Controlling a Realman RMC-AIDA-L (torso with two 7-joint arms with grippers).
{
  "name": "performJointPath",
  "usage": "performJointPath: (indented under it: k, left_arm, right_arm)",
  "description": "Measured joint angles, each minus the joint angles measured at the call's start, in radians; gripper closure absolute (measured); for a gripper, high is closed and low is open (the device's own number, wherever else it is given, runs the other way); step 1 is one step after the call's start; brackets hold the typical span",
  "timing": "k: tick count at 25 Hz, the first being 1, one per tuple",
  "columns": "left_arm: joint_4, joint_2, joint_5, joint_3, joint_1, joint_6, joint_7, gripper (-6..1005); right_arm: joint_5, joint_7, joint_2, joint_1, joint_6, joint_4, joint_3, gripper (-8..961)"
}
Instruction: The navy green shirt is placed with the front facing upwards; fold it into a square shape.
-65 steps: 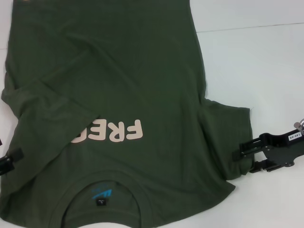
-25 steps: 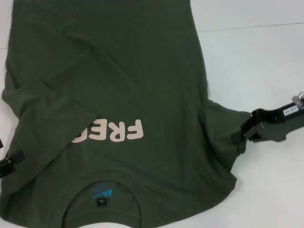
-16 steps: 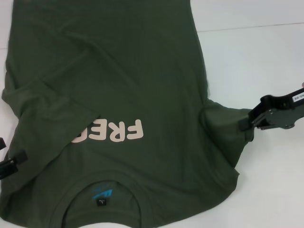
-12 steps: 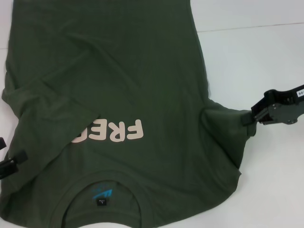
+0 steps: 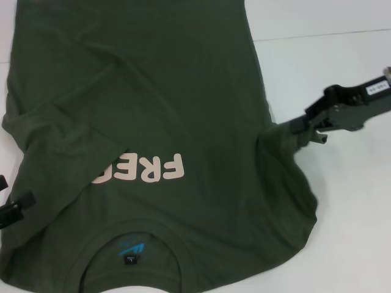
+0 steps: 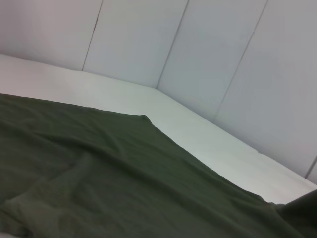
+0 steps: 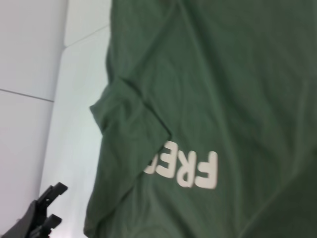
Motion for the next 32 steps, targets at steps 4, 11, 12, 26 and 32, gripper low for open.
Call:
performJointPath:
  k: [4,11,12,26,32]
  left_arm:
    - [0.000,-0.001,0.000,0.000,0.002,-0.003,0.000,113]
    - [0.001,-0.001,0.000,0.000,0.007,-0.007,0.000,113]
    - [0.001,-0.001,0.000,0.000,0.008,-0.008,0.000,113]
    - [-0.001,-0.005,0.000,0.000,0.009,-0.004,0.000,113]
    - [-0.002,-0.005,0.000,0.000,0.011,-0.006,0.000,113]
  right_arm:
    - [0.015,-0.006,0.016,0.041,0.012,0.005,-0.003,911]
    - [0.035,-0.008,0.047,0.101,0.068,0.039,-0.040,912]
    - [0.035,-0.009,0.050,0.107,0.088,0.056,-0.053,912]
    - [0.036,-0.057,0.082,0.152,0.308,0.246,-0.149,911]
    - [0.038,-0.059,0.088,0.156,0.351,0.257,-0.149,912]
